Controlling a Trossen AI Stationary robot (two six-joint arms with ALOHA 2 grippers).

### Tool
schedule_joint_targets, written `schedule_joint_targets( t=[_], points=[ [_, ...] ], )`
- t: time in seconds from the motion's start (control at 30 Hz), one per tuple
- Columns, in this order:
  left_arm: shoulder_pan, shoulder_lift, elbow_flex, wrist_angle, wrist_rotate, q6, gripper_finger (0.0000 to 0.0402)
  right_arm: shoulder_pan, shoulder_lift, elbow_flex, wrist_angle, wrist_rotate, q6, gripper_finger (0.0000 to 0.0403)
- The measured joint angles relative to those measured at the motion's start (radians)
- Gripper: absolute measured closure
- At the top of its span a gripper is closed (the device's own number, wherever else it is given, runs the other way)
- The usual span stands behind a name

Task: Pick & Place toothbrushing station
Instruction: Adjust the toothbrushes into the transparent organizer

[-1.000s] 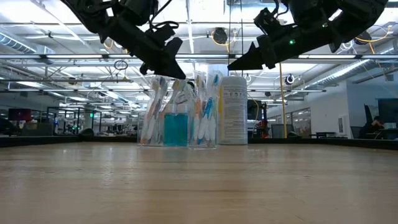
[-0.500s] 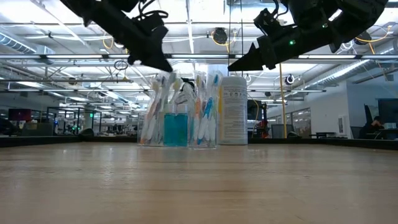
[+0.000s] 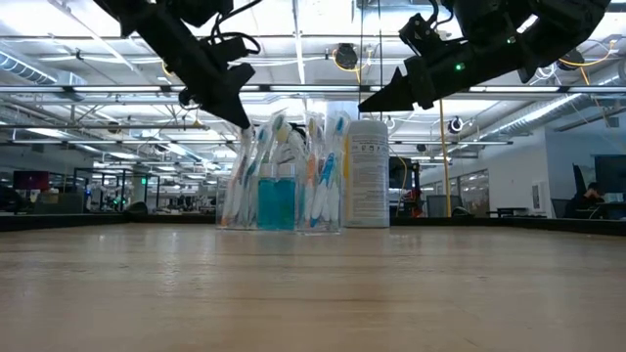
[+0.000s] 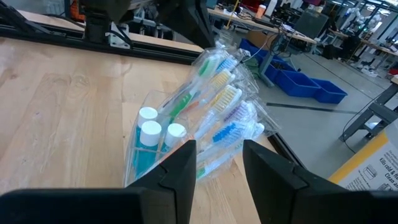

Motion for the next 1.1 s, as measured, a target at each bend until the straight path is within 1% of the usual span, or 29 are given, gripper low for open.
schedule_joint_targets(
  t=[0.17,0.37,0.47,0.6,0.67,0.8,0.9,1.0,1.1],
  points=[
    [-0.005,0.0,0.0,0.007,0.001,0.008,0.0387,0.0,0.0,0.0,0.0,0.0,0.0,0.0277],
    [-0.034,0.0,0.0,0.084,0.001,0.063,0.0385,0.0,0.0,0.0,0.001,0.0,0.0,0.0277],
    [-0.053,0.0,0.0,0.096,0.001,0.086,0.0371,0.0,0.0,0.0,0.001,0.0,0.0,0.0277],
    [-0.071,0.0,0.0,0.113,0.003,0.093,0.0332,0.0,0.0,0.0,0.001,0.0,0.0,0.0277],
    [-0.082,0.0,0.0,0.13,0.045,0.097,0.0313,0.0,0.0,0.0,0.001,0.0,0.0,0.0277],
    [-0.111,0.0,0.0,0.257,0.196,0.119,0.0289,0.0,0.0,0.0,0.001,0.0,0.0,0.0277],
    [-0.127,0.016,0.002,0.344,0.221,0.113,0.0285,0.0,0.0,0.0,0.001,0.0,0.0,0.0277],
    [-0.123,0.043,0.001,0.338,0.235,0.119,0.0284,0.0,0.0,0.0,0.001,0.0,0.007,0.0277],
    [-0.095,0.088,0.001,0.343,0.314,0.11,0.0284,0.0,0.0,0.0,0.006,0.0,0.018,0.0277]
  ],
)
